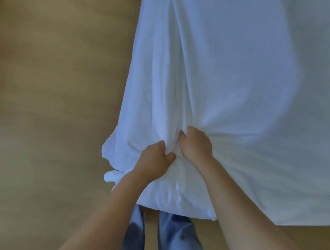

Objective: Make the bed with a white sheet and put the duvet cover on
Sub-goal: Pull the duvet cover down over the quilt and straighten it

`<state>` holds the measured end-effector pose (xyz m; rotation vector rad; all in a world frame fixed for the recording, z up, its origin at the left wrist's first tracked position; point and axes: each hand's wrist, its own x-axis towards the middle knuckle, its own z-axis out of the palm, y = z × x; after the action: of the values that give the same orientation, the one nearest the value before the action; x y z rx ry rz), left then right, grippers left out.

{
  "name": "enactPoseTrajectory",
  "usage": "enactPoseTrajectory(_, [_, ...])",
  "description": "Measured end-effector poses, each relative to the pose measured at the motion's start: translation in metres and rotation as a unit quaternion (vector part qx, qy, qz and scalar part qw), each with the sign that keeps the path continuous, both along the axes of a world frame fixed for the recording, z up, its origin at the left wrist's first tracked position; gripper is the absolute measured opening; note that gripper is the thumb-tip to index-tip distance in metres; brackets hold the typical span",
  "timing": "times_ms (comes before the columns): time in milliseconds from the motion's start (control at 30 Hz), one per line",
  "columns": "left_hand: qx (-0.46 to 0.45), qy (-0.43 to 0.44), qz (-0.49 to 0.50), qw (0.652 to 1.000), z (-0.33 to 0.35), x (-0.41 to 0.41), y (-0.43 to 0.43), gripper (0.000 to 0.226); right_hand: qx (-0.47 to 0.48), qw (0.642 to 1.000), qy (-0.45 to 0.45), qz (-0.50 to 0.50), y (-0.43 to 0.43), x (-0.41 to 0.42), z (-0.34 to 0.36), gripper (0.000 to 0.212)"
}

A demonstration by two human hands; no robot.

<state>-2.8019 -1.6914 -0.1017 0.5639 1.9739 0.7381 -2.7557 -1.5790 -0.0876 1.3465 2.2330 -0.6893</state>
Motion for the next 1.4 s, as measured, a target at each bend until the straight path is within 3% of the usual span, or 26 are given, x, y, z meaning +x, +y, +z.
enactPoseTrajectory(133, [0.113,-0.099,0.094,0.984,0.076,-0.016,-0.077,0.027,0.036,0.966,0.235,0.103,-0.046,0.009,0.073,0.042])
enactPoseTrajectory(200, [0.126,-0.14,0.123,0.974,0.097,-0.023,-0.121,0.042,0.003,0.949,0.278,0.147,-0.077,0.009,0.098,0.039])
enactPoseTrajectory(300, [0.039,-0.152,0.14,0.978,0.086,-0.028,-0.154,0.046,-0.077,0.957,0.221,0.173,-0.108,0.006,0.086,0.038])
enactPoseTrajectory(433, [-0.103,-0.118,0.056,0.986,0.035,-0.024,-0.148,0.022,-0.116,0.968,0.138,0.172,-0.118,0.006,0.039,0.029])
enactPoseTrajectory(533, [-0.114,-0.104,0.03,0.987,0.008,-0.03,-0.132,0.014,-0.125,0.972,0.117,0.162,-0.115,0.01,0.016,0.025])
enactPoseTrajectory(600, [-0.089,-0.115,0.099,0.984,0.001,-0.039,-0.119,0.031,-0.161,0.97,0.098,0.154,-0.112,0.013,0.01,0.026])
enactPoseTrajectory(667, [-0.047,-0.099,0.163,0.981,-0.001,-0.049,-0.103,0.034,-0.192,0.964,0.088,0.163,-0.112,0.016,0.006,0.028])
enactPoseTrajectory(767, [-0.012,0.023,0.158,0.987,-0.003,-0.059,-0.071,0.035,-0.149,0.976,0.149,0.06,-0.104,0.017,0.007,0.03])
enactPoseTrajectory(867, [-0.042,0.114,0.122,0.985,-0.001,-0.066,-0.032,0.06,-0.092,0.967,0.222,-0.087,-0.08,0.015,0.013,0.022])
enactPoseTrajectory(933, [-0.041,0.106,0.125,0.986,0.002,-0.072,-0.006,0.061,-0.08,0.96,0.237,-0.125,-0.065,0.012,0.017,0.018])
enactPoseTrajectory(1033, [-0.034,0.066,0.126,0.989,0.012,-0.08,0.027,0.03,-0.075,0.957,0.244,-0.138,-0.048,0.001,0.02,0.02])
enactPoseTrajectory(1100, [-0.005,0.071,0.118,0.99,0.029,-0.081,0.042,0.03,-0.085,0.951,0.254,-0.156,-0.039,-0.006,0.023,0.029])
enactPoseTrajectory(1200, [0.169,0.025,0.108,0.979,0.07,-0.065,0.053,0.04,-0.139,0.894,0.338,-0.259,-0.017,-0.014,0.036,0.036])
enactPoseTrajectory(1267, [0.248,-0.017,0.057,0.967,0.096,-0.05,0.06,0.041,-0.243,0.801,0.413,-0.359,0.007,-0.015,0.05,0.048])
enactPoseTrajectory(1300, [0.25,-0.032,0.02,0.968,0.102,-0.045,0.067,0.04,-0.306,0.757,0.429,-0.388,0.023,-0.014,0.056,0.059])
enactPoseTrajectory(1333, [0.234,-0.033,-0.017,0.972,0.105,-0.042,0.076,0.039,-0.358,0.734,0.423,-0.393,0.039,-0.011,0.062,0.066])
enactPoseTrajectory(1400, [0.182,-0.011,-0.086,0.979,0.105,-0.041,0.096,0.034,-0.401,0.753,0.37,-0.368,0.067,-0.009,0.07,0.051])
